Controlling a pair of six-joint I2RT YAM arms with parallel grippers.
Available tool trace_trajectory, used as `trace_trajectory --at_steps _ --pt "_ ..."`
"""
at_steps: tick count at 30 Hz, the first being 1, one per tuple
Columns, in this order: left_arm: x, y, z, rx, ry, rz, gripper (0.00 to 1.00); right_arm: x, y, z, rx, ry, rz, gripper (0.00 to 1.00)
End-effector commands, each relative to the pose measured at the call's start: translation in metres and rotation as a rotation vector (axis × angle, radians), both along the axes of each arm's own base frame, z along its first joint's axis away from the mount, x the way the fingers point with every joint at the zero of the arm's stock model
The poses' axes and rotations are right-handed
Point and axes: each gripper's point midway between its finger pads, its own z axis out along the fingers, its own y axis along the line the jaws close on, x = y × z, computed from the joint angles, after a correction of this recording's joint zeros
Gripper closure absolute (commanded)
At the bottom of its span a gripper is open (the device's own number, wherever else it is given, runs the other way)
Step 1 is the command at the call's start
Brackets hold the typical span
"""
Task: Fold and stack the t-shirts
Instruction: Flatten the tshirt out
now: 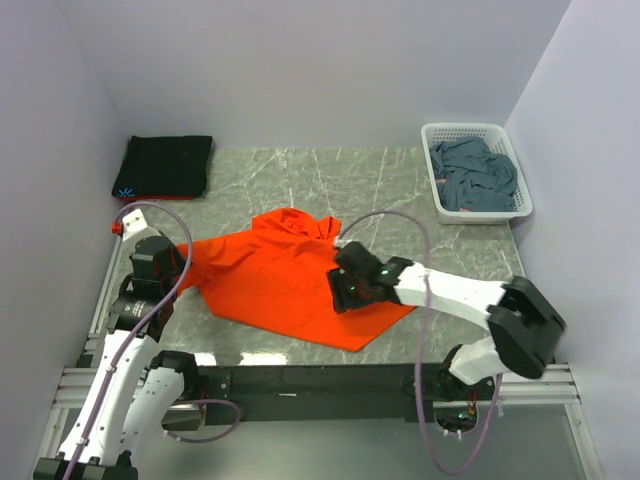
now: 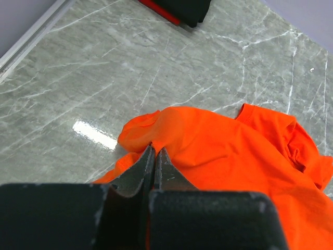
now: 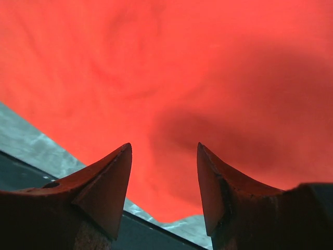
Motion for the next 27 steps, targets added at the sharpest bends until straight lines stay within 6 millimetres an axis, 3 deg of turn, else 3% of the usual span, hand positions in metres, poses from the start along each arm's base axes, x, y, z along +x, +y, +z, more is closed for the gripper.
trace_trajectory --at_steps 1,2,7,11,14,17,18,21,22,25,27 --pt "0.005 0.004 0.011 0.011 -0.048 0.019 0.99 0.004 0.016 0.0 -0.076 -0.028 0.015 0.4" --pt "0.005 0.004 0.012 0.011 -0.05 0.019 0.99 -0.001 0.018 -0.011 -0.123 -0.01 0.031 0.4" --pt "0.004 0.005 0.012 0.012 -0.051 0.022 0.99 0.002 0.013 -0.025 -0.2 -0.001 0.026 0.4" --pt "0.004 0.005 0.013 0.013 -0.054 0.023 0.99 0.007 -0.004 -0.047 -0.316 0.015 0.009 0.41" --pt "0.004 0.005 0.013 0.013 -0.053 0.019 0.99 0.018 -0.022 -0.061 -0.326 0.074 -0.044 0.42" --pt "0.005 0.005 0.013 0.013 -0.055 0.019 0.99 0.044 -0.043 -0.064 -0.256 0.142 -0.166 0.42" --pt "0.005 0.004 0.011 0.015 -0.047 0.017 0.99 0.062 -0.061 -0.062 -0.246 0.148 -0.248 0.42" --pt "0.007 0.001 0.011 0.011 -0.048 -0.005 0.99 0.106 -0.085 -0.046 -0.204 0.09 -0.411 0.41" --pt "0.008 -0.001 0.011 0.011 -0.05 -0.015 0.99 0.124 -0.103 -0.04 -0.191 0.065 -0.487 0.41" --pt "0.013 -0.012 0.01 -0.003 -0.054 -0.081 0.99 0.161 -0.121 -0.009 -0.182 -0.061 -0.583 0.38" --pt "0.015 -0.018 0.007 -0.008 -0.042 -0.113 0.99 0.172 -0.115 0.016 -0.173 -0.135 -0.538 0.37"
